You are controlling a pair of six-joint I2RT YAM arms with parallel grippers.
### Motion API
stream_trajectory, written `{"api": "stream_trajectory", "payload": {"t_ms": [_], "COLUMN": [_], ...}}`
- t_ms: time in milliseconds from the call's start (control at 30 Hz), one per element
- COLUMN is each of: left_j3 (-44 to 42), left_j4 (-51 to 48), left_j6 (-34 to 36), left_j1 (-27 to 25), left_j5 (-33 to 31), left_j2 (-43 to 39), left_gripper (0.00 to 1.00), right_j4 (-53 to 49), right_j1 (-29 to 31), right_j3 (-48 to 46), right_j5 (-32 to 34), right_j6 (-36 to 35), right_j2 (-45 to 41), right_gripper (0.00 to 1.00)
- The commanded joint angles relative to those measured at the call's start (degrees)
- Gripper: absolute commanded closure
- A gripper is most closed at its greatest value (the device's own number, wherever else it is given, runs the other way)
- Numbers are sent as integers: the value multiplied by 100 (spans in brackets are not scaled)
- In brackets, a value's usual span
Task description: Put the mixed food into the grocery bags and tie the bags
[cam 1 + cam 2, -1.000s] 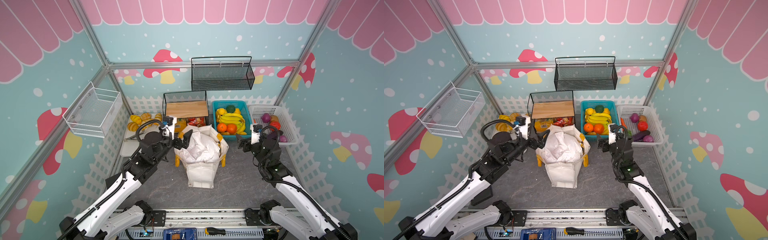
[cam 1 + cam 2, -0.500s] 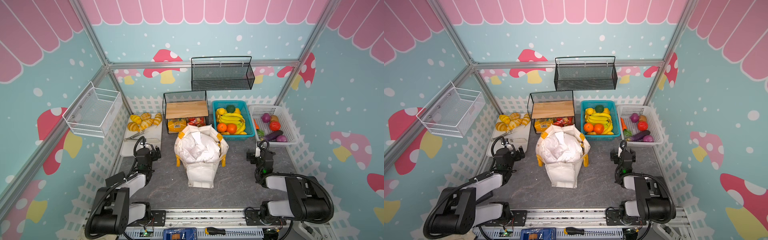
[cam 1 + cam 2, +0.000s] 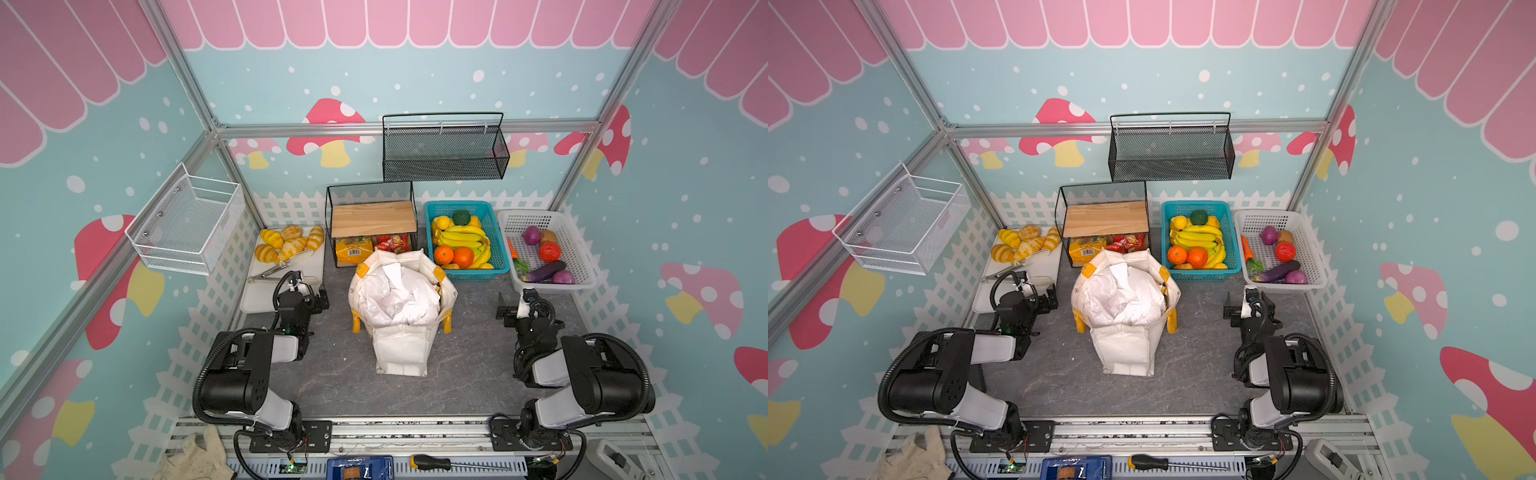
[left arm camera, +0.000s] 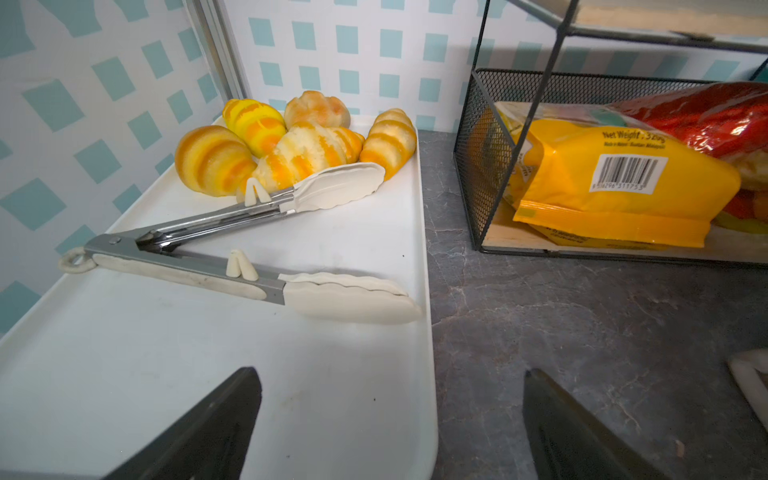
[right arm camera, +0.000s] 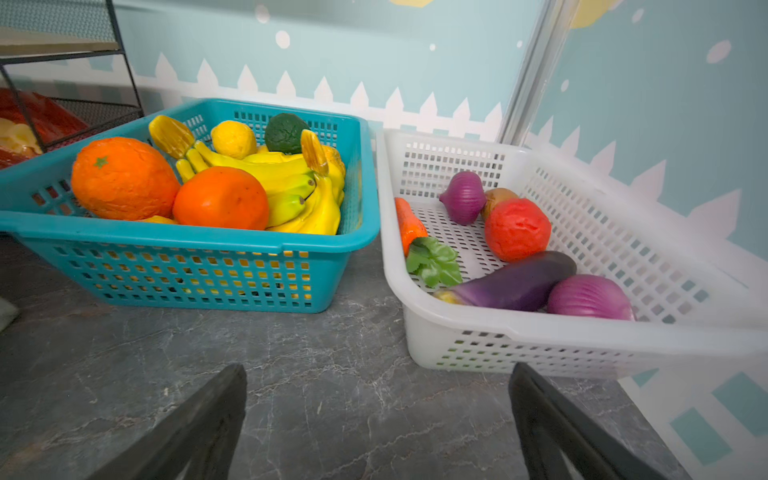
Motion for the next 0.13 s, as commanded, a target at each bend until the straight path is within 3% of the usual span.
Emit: {"api": "stream_trajectory", "payload": {"t_ms": [0, 100], "left_j3": [67, 94], "left_j4": [288, 152], "left_j6": [57, 63], "left_j1": [-49, -67], "left_j5": [-93, -101], "left_j2": [-2, -47], "left_gripper": [0, 0], "right_j4": [-491, -193], "right_j1": [182, 193], "right_j3": [446, 292], "right_j5": [-107, -64], "right_j6": [-292, -322], "right_j2": [53, 16], "right_gripper": [0, 0]}}
